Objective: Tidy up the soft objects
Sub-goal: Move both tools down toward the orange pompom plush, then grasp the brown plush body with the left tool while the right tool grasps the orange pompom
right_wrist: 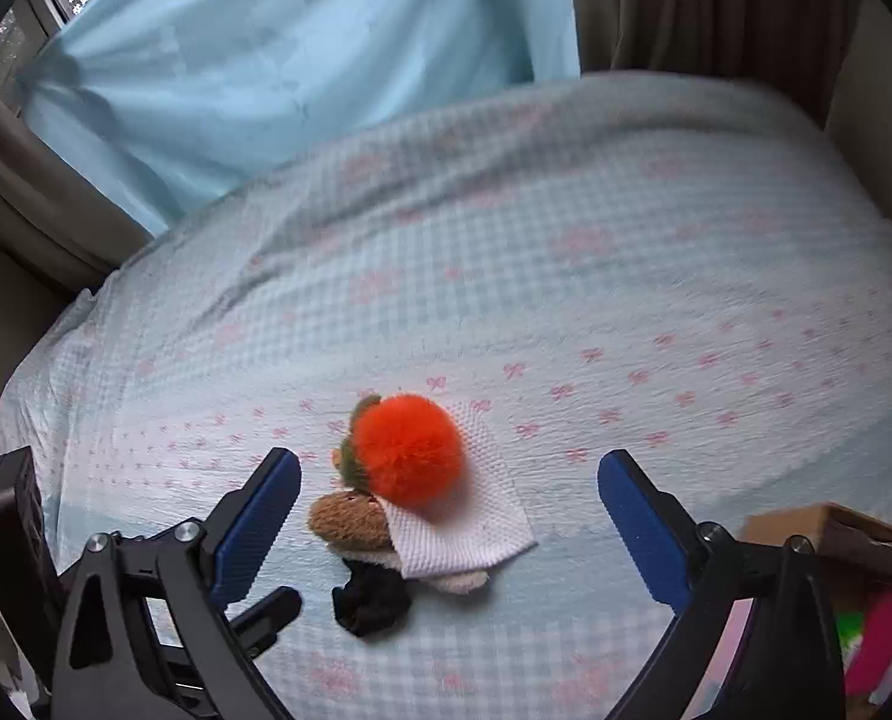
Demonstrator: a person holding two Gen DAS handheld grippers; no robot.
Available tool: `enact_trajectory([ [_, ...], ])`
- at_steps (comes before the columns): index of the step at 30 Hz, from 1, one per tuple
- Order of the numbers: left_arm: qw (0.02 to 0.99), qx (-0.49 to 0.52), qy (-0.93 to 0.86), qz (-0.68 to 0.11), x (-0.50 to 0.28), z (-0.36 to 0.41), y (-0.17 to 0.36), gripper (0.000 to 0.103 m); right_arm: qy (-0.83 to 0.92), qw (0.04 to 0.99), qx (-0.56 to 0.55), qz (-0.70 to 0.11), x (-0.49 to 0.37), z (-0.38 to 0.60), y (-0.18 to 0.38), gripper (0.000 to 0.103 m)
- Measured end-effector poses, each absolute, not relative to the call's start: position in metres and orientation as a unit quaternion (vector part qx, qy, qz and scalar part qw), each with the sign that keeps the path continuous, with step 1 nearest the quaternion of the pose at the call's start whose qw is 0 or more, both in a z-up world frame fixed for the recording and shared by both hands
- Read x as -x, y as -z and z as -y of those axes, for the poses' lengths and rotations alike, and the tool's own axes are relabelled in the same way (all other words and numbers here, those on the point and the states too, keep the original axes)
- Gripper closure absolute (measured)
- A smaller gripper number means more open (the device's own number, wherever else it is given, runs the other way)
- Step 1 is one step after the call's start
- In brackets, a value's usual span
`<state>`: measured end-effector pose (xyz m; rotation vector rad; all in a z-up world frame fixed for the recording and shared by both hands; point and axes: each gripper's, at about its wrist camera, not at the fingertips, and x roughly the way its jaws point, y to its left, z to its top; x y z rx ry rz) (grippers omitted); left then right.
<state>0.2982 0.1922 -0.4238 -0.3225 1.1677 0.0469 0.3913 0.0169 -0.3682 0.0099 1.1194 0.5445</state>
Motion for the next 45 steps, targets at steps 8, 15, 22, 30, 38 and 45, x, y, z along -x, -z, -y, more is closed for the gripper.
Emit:
enact_trajectory([
  [8,0.807,0.142,0.012,-0.574,-0.327,-0.189,0.468,0.025,-0.269,0.775,-0.011,-0.572,-0.413,-0.046,0.428,0.015],
  [15,0.800,0.146,0.035,-0.581,-0.342,-0.186,0.491,0.044,-0.290,0.743,-0.021,-0.603,-0.425,-0.072,0.466,0.037],
  [22,0.800,0.151,0.046,-0.579,-0.345,-0.185,0.494,0.056,-0.303,0.730,-0.014,-0.613,-0.424,-0.084,0.482,0.066],
  [30,0.807,0.152,0.048,-0.569,-0.338,-0.191,0.479,0.059,-0.304,0.739,-0.018,-0.601,-0.421,-0.072,0.466,0.068],
  [38,0.821,0.144,0.045,-0.550,-0.327,-0.194,0.442,0.060,-0.294,0.760,-0.028,-0.579,-0.416,-0.057,0.428,0.069],
  [45,0.837,0.149,0.026,-0.526,-0.305,-0.200,0.395,0.060,-0.288,0.783,-0.037,-0.550,-0.400,-0.039,0.378,0.068],
])
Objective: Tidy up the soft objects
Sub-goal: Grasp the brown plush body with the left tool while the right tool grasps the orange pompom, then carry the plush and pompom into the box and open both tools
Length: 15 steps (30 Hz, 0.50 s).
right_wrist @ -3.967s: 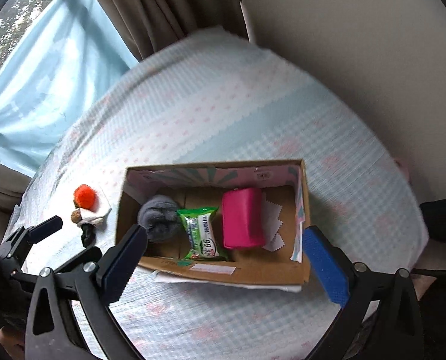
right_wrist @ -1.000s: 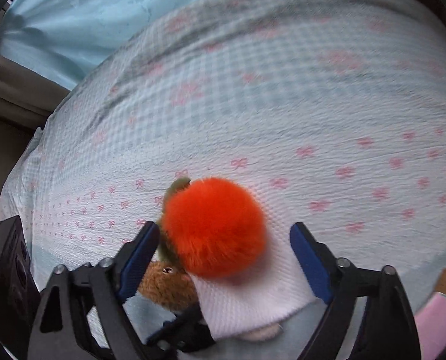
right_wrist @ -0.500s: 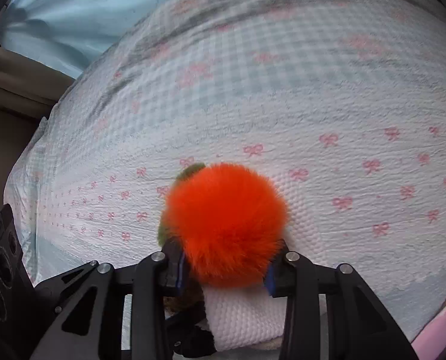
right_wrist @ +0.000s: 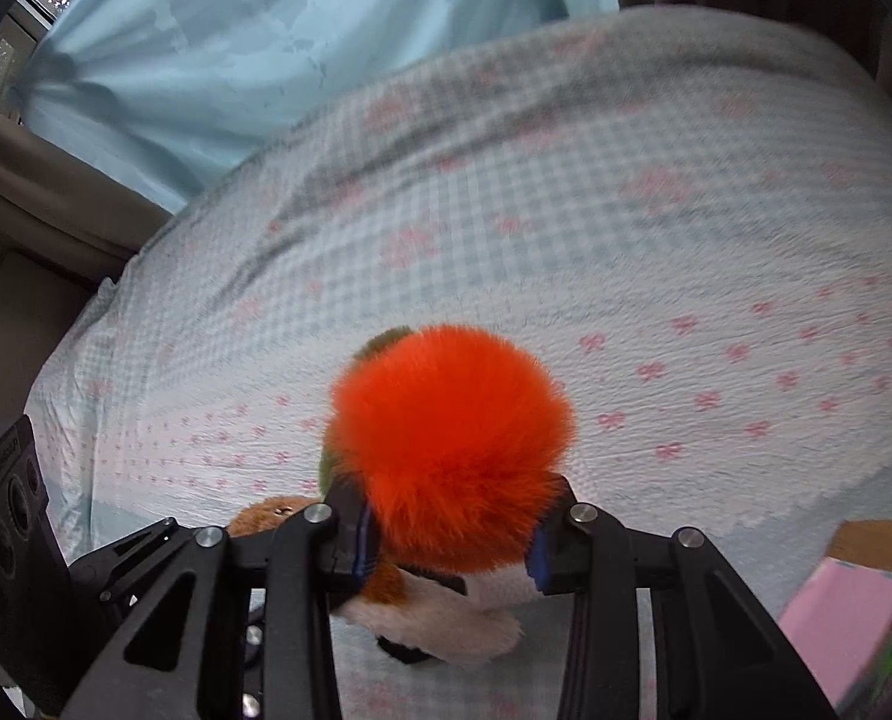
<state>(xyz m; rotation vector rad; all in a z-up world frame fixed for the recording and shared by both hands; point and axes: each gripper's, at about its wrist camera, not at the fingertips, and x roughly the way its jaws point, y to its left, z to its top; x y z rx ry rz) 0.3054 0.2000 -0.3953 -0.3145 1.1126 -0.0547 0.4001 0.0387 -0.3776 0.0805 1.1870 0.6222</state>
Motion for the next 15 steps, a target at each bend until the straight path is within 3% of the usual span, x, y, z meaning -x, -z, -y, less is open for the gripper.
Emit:
enact_trajectory([
  [15,0.872,0.147,0.004,-0.467,-0.227,-0.193,0.265,0.059,-0.266,0.833,-0.062,-0.480,-0.307,0.015,0.252,0.068],
])
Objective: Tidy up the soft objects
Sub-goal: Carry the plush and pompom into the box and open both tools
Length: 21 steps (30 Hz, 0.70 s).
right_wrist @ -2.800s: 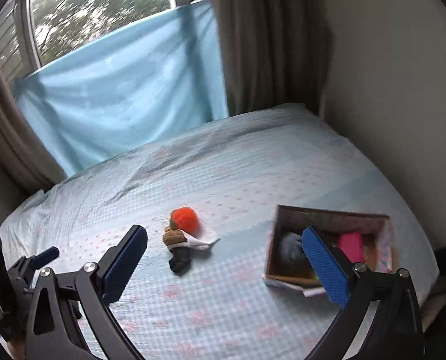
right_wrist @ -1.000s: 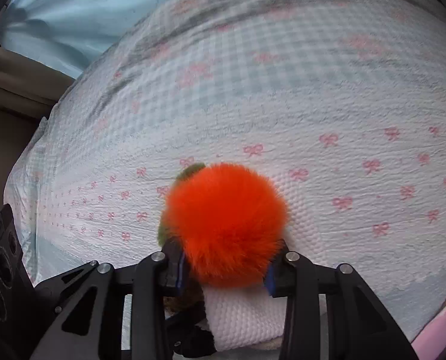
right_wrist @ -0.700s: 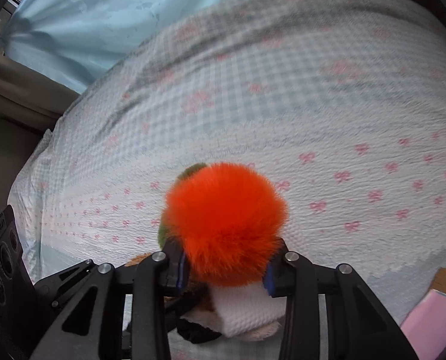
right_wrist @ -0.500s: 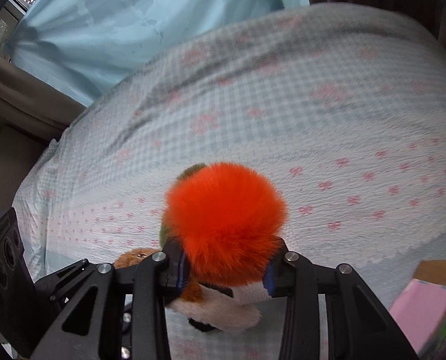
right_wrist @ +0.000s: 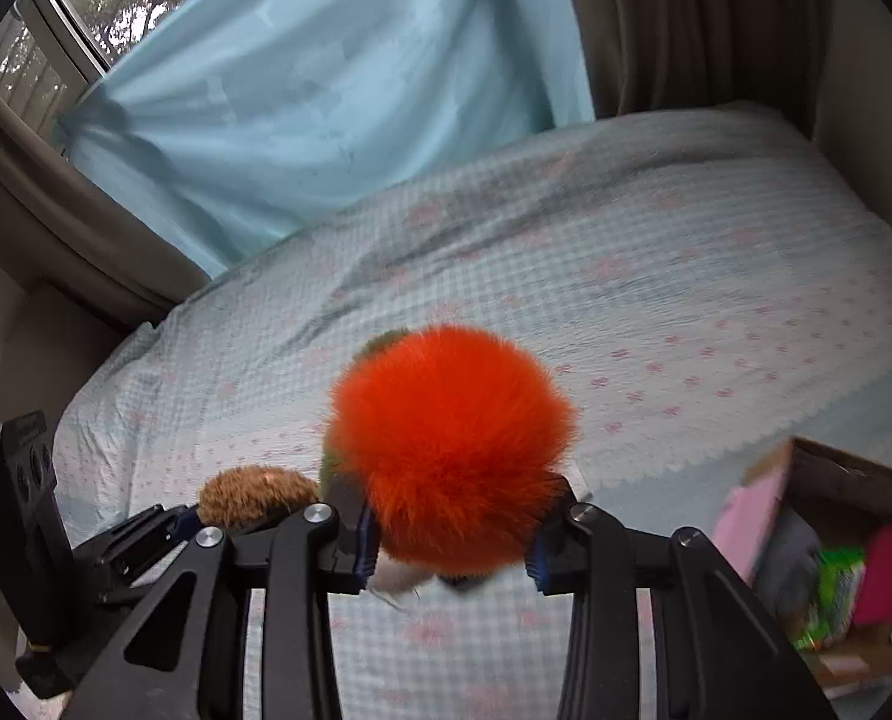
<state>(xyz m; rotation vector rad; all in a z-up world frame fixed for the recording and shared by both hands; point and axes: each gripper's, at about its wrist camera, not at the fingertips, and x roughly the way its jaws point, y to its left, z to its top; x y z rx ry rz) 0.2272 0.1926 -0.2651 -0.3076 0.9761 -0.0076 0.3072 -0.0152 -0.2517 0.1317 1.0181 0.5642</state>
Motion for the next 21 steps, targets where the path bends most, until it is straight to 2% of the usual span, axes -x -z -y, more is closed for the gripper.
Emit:
enact_trajectory([
  [10,0.895,0.123,0.042,-0.427,-0.194,-0.142,0.190,0.059,-0.214,0.865,-0.081,-0.446,-0.233,0.081,0.185,0.068],
  [21,0.896,0.095,0.110,-0.420,-0.209,-0.031,0.168,0.059,-0.125,0.891,-0.105,-0.423,-0.202,0.204,0.157,0.068],
])
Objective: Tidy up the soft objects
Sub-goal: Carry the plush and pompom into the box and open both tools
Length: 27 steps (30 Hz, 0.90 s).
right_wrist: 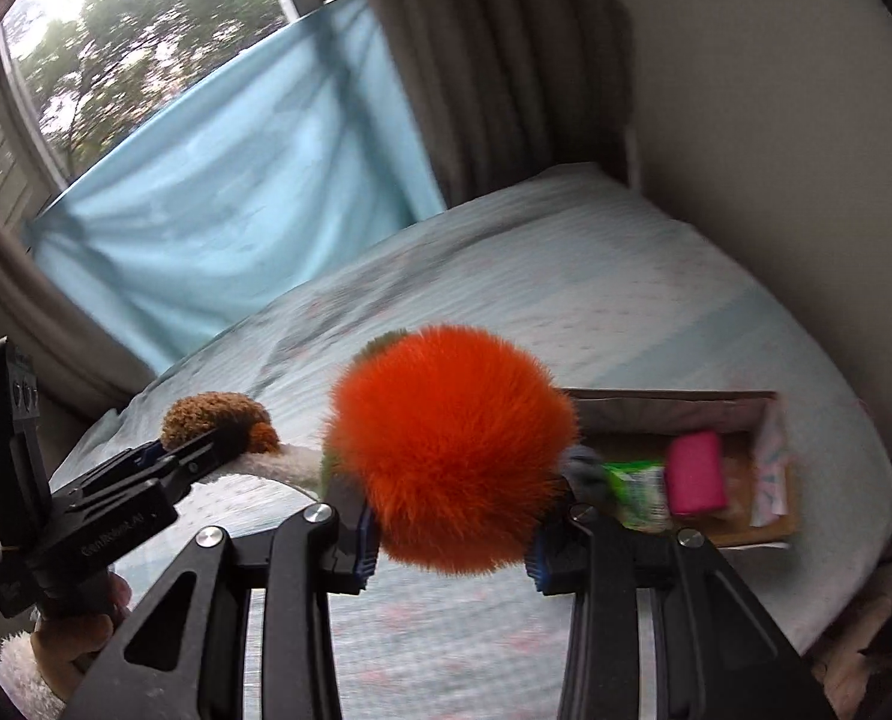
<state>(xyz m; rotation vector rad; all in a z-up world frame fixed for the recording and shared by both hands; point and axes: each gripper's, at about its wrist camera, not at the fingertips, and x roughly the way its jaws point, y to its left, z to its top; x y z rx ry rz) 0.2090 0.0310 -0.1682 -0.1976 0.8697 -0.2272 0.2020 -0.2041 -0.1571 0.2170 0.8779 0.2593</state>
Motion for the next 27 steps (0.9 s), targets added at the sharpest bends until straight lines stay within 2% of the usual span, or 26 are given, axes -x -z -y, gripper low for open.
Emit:
enact_trajectory([
  [7,0.885,0.092,0.123,-0.440,-0.238,0.053,0.183,0.059,-0.089,0.887,-0.109,-0.440,-0.211,0.287,0.168,0.068],
  [16,0.858,0.084,0.119,-0.493,-0.291,0.146,0.235,0.059,-0.080,0.864,-0.099,-0.486,-0.242,0.361,0.220,0.068],
  [27,0.822,0.056,0.085,-0.560,-0.349,0.188,0.315,0.059,-0.105,0.824,-0.068,-0.552,-0.295,0.381,0.307,0.068],
])
